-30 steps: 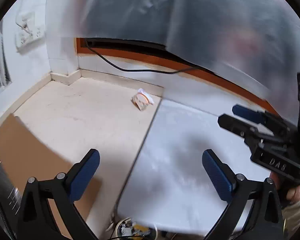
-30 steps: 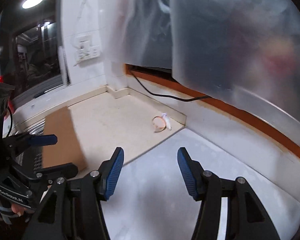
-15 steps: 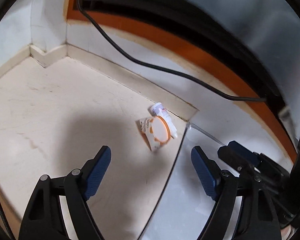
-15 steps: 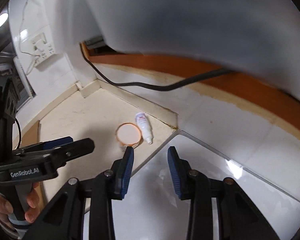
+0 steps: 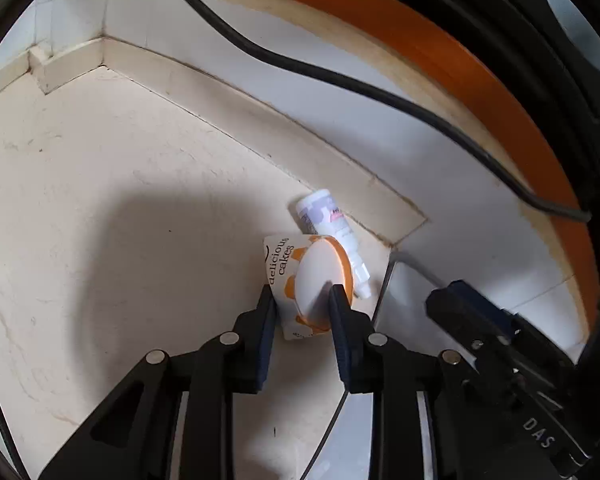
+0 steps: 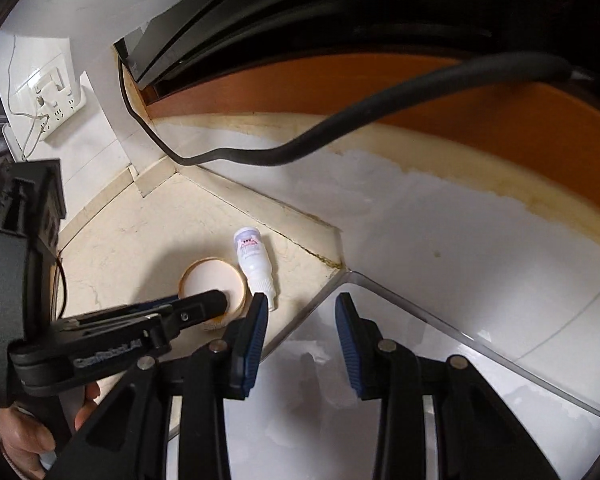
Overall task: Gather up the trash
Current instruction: 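Grasp the delicious cakes cup with the left tool while the right tool grasps the white bottle, then carry the cake cup and white bottle down over the trash bin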
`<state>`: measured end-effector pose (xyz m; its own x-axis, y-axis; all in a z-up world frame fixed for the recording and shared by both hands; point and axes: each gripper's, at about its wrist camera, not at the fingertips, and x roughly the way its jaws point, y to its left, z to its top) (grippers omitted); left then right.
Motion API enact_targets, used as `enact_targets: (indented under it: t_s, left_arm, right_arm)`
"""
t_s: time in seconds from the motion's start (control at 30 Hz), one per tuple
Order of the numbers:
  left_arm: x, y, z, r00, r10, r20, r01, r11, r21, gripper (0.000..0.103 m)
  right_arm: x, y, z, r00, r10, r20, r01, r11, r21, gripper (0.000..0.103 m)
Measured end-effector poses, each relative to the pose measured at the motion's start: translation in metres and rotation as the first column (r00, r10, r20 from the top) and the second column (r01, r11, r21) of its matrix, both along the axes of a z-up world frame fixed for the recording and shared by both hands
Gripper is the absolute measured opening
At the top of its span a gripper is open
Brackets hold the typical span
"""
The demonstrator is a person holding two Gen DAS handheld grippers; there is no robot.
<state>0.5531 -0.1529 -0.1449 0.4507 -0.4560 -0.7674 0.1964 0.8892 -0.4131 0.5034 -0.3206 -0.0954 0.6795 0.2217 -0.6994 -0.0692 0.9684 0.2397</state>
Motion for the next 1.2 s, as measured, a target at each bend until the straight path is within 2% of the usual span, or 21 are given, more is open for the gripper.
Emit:
enact_targets:
  t_s: [0.07, 0.23, 0.4, 0.57, 0.6, 0.63, 0.7, 0.8, 0.97, 1.2]
  left_arm:
    - [-0.004, 0.001, 0.002, 1.000, -0.001, 0.022, 0.001, 1.000, -0.002, 0.017]
    - [-0.020, 0.010, 0.009, 0.998, 0.022, 0.065, -0.026, 0.998, 0.057, 0.017]
    - [-0.033, 0.030, 0.010, 0.998, 0.044, 0.050, -0.047, 0.996, 0.070, 0.017]
    - [-0.039, 0.042, 0.009, 0.998, 0.050, 0.038, -0.053, 0.995, 0.084, 0.017]
    - [-0.041, 0.043, 0.009, 0.998, 0.050, 0.039, -0.054, 0.995, 0.089, 0.017]
    - [-0.045, 0.057, 0.016, 0.998, 0.052, 0.040, -0.055, 0.995, 0.088, 0.017]
    - [-0.050, 0.058, 0.017, 0.998, 0.053, 0.039, -0.056, 0.994, 0.089, 0.017]
    - [-0.053, 0.062, 0.021, 0.998, 0.050, 0.043, -0.054, 0.994, 0.094, 0.017]
    - [-0.088, 0.067, 0.037, 0.997, 0.032, 0.065, -0.038, 0.995, 0.091, 0.016]
    - [-0.178, 0.083, 0.062, 0.998, -0.006, 0.067, -0.001, 0.995, 0.099, 0.016]
  right_arm:
    - [0.004, 0.002, -0.002, 1.000, 0.008, -0.002, -0.008, 1.000, 0.010, 0.035]
    - [0.018, 0.014, -0.008, 0.999, 0.029, -0.016, -0.028, 0.999, 0.036, 0.035]
    - [0.037, 0.030, -0.019, 0.999, 0.026, -0.044, -0.025, 1.000, 0.009, 0.035]
    - [0.047, 0.048, -0.027, 0.999, 0.030, -0.040, -0.033, 0.996, -0.080, 0.036]
    - [0.047, 0.050, -0.026, 0.998, 0.042, -0.040, -0.045, 0.996, -0.083, 0.034]
    - [0.046, 0.052, -0.026, 0.998, 0.052, -0.040, -0.055, 0.995, -0.078, 0.018]
    - [0.042, 0.055, -0.025, 0.998, 0.053, -0.038, -0.057, 0.992, -0.115, 0.019]
    - [0.027, 0.059, -0.022, 0.998, 0.057, -0.036, -0.062, 0.986, -0.158, 0.019]
    - [-0.018, 0.057, -0.013, 0.996, 0.077, -0.047, -0.083, 0.986, -0.142, 0.019]
    - [-0.124, 0.062, 0.025, 0.993, 0.120, -0.019, -0.121, 0.991, -0.058, 0.019]
